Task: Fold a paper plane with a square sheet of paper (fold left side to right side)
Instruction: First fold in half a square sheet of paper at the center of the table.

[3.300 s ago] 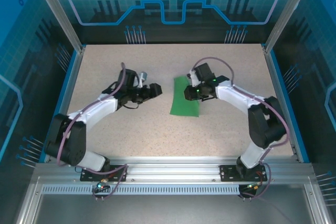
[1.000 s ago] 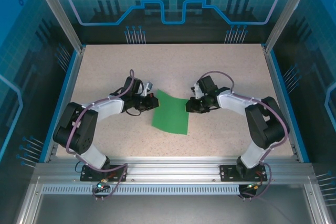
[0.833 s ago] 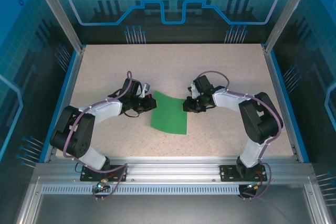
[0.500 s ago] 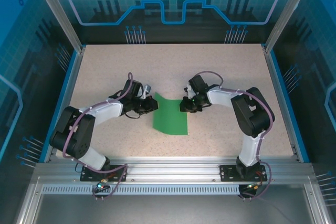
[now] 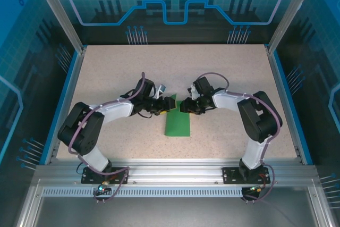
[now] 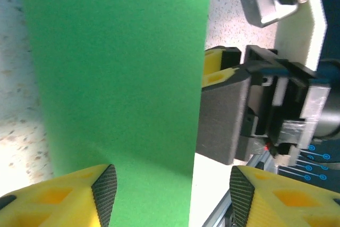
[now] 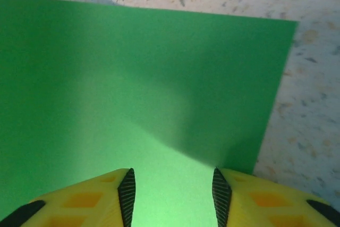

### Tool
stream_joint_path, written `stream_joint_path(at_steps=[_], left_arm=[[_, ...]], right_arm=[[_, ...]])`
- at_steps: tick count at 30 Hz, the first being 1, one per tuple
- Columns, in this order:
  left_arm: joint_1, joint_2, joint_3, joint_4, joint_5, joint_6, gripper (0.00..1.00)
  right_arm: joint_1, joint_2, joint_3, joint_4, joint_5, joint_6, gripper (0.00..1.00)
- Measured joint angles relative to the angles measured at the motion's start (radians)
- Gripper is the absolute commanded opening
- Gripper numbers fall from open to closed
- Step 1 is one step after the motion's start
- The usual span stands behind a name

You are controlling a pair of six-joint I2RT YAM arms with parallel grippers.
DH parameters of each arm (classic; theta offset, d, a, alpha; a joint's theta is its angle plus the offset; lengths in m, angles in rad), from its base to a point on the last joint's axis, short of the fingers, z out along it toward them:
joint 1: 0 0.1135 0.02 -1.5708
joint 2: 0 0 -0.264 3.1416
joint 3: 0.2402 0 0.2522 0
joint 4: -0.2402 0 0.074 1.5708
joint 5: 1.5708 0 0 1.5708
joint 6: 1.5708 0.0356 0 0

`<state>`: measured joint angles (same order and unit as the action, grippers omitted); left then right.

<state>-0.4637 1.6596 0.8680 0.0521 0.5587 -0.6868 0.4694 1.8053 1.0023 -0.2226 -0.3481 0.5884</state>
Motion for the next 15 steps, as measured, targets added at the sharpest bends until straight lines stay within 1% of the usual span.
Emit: stream_joint_path(at_steps=[2, 4, 6, 8, 11, 15], left_arm=[[-0.008, 0.026, 0.011, 0.008, 0.000, -0.009, 0.61], [-0.013, 0.045, 0.018, 0.010, 0.000, -0.019, 0.59], [-0.014, 0.059, 0.023, 0.012, -0.001, -0.023, 0.56], [-0.014, 0.070, 0.027, 0.013, -0.004, -0.027, 0.51], [-0.015, 0.078, 0.028, 0.013, -0.010, -0.037, 0.42], [-0.018, 0.078, 0.037, 0.005, -0.026, -0.040, 0.29]], right_arm=[[-0.017, -0.047, -0.020, 0.008, 0.004, 0.002, 0.63], [-0.040, -0.105, -0.040, 0.012, 0.012, 0.005, 0.67], [-0.063, -0.163, -0.061, 0.020, 0.016, 0.007, 0.70], [-0.090, -0.228, -0.091, 0.034, 0.013, 0.016, 0.72], [-0.112, -0.289, -0.135, 0.065, -0.022, 0.025, 0.72], [-0.110, -0.280, -0.152, 0.097, -0.109, 0.056, 0.68]])
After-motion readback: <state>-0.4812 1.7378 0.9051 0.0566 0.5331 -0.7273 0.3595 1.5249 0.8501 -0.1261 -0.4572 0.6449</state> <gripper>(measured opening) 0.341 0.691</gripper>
